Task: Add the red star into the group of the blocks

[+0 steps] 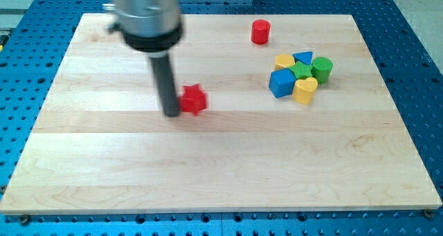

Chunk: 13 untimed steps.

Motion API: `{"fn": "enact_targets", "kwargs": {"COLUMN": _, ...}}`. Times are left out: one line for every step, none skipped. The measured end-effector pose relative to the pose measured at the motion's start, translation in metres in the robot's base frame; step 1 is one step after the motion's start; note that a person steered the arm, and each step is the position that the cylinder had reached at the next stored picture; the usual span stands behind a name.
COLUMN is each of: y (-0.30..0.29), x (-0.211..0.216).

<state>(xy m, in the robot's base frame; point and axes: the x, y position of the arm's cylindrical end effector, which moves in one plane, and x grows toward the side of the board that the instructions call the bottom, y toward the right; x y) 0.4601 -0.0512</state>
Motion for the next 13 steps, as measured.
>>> {"fn": "enact_targets", "kwargs": {"y": -0.020, "x": 0.001}}
{"fn": "enact_targets", "kwargs": {"y": -0.015, "x": -0.036}}
{"fn": "enact_targets", "kwargs": {"y": 0.022, "x": -0.021}}
{"fn": "enact_targets", "kwargs": {"y": 0.068, "x": 0.027}}
{"fn": "enact_targets", "kwargs": {"y": 0.077, "x": 0.049}}
{"fn": "enact_targets", "kwargs": {"y": 0.029, "x": 0.024}}
{"fn": "enact_targets", "kwargs": {"y": 0.059, "x": 0.010}}
{"fn": "enact_targets", "kwargs": {"y": 0.145, "x": 0.012}}
{"fn": "enact_targets", "kwargs": {"y": 0.181, "x": 0.012}}
{"fn": "enact_targets", "kwargs": {"y": 0.203, "x": 0.012}}
{"fn": "enact_targets", "kwargs": {"y": 0.240, "x": 0.012}}
{"fn": "enact_targets", "kwargs": {"y": 0.272, "x": 0.012}}
{"fn": "enact_targets", "kwargs": {"y": 0.295, "x": 0.016}}
